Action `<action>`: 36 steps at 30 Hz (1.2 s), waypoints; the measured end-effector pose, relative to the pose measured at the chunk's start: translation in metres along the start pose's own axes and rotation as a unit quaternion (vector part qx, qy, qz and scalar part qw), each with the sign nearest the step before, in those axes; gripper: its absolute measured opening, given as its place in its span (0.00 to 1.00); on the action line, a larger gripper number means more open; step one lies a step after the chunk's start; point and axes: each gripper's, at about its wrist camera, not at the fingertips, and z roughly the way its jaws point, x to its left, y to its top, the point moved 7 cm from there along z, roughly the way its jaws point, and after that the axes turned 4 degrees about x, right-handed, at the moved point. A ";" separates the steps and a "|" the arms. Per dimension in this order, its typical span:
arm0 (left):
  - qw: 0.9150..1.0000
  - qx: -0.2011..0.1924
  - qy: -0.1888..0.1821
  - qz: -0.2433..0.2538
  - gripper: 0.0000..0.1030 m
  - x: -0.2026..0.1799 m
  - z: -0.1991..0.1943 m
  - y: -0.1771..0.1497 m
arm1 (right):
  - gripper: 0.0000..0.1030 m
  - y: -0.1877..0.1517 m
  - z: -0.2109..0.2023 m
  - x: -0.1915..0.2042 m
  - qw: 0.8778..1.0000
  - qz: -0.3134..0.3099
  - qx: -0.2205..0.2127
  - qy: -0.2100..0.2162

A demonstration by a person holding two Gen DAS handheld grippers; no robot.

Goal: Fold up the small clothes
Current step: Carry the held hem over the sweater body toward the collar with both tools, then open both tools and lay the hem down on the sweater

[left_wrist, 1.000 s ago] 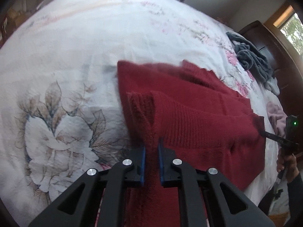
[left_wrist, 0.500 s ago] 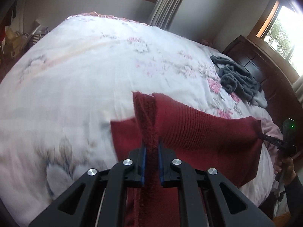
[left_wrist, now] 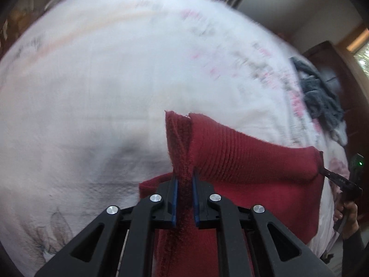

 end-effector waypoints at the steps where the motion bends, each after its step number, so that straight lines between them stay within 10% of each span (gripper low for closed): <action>1: 1.000 0.009 0.001 -0.007 0.09 0.005 0.007 -0.001 | 0.06 -0.003 0.008 -0.003 1.000 0.005 0.010 -0.003; 13: 0.998 -0.042 -0.046 -0.014 0.09 -0.004 -0.029 0.029 | 0.05 0.025 -0.031 0.010 0.999 -0.002 -0.046 0.028; 23: 0.997 0.050 -0.001 -0.055 0.14 0.026 0.053 0.022 | 0.09 0.030 0.045 -0.011 1.000 0.010 0.018 -0.001; 27: 0.996 -0.033 0.032 -0.082 0.25 0.027 0.007 0.025 | 0.21 0.027 0.038 -0.017 1.000 0.011 -0.003 0.003; 29: 0.996 -0.062 -0.018 -0.060 0.25 0.006 -0.012 0.026 | 0.22 0.029 0.010 -0.016 0.998 0.022 -0.061 0.020; 32: 0.995 -0.035 -0.096 0.012 0.25 -0.038 -0.003 0.020 | 0.22 0.022 0.001 -0.004 0.994 0.029 -0.065 0.084; 36: 0.998 0.030 -0.052 -0.029 0.20 -0.006 0.052 0.009 | 0.14 0.004 0.046 -0.001 0.994 0.031 0.006 0.106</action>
